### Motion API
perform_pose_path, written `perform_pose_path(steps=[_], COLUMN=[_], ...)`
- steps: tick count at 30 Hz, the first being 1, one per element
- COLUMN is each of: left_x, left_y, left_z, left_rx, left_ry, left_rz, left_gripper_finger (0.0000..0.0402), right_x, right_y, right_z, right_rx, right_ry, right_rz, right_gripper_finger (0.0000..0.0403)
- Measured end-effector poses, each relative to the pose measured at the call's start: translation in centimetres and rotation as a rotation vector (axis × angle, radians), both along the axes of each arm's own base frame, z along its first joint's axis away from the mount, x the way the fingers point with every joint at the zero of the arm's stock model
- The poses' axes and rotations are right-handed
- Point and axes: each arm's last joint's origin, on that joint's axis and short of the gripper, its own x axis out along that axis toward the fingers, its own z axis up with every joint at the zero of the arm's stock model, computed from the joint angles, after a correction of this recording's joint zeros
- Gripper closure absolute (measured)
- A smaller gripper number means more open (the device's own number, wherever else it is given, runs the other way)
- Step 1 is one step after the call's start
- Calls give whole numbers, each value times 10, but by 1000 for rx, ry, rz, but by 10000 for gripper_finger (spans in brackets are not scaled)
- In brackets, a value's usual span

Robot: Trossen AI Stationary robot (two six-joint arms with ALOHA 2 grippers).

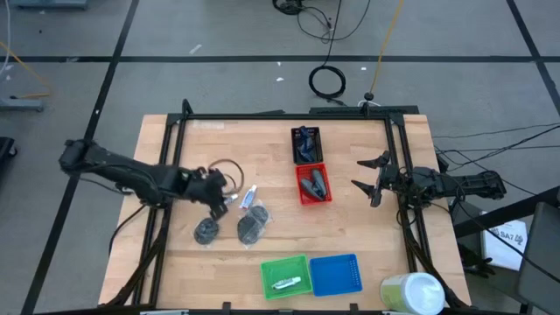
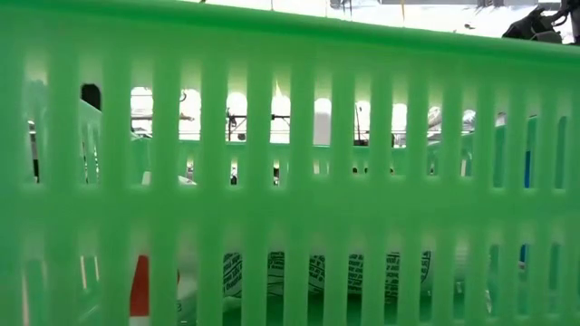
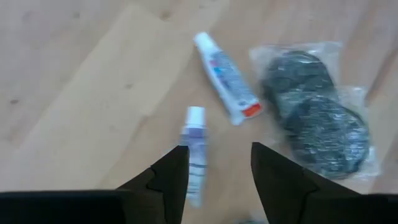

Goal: Pick & Place Travel size toiletries
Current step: Put the left white toothpaste into the green bin

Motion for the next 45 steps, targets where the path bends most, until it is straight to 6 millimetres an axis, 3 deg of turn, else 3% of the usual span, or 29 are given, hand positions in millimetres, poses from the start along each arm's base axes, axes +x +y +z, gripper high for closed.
perform_pose_path(steps=[4,8,11,16,23,37,45], left_x=[-23,-33,-31,-25,-14,-1,2], left_y=[19,23,21,18,8,4,5], left_z=[-3,-12,-16,-24,-44,-87,-92], left_rx=[-2,-96,-193,-273,-193,-56,28], left_ry=[-93,-199,-229,-182,-46,215,235], left_rz=[48,108,128,233,91,18,-10], left_gripper_finger=[260,267,249,185,125,119,119], right_x=[0,0,0,0,0,0,0], right_y=[0,0,0,0,0,0,0], right_z=[0,0,0,0,0,0,0], right_rx=[0,0,0,0,0,0,0], right_ry=[0,0,0,0,0,0,0], right_rz=[0,0,0,0,-1,0,0], right_gripper_finger=[85,85,85,85,85,85,85])
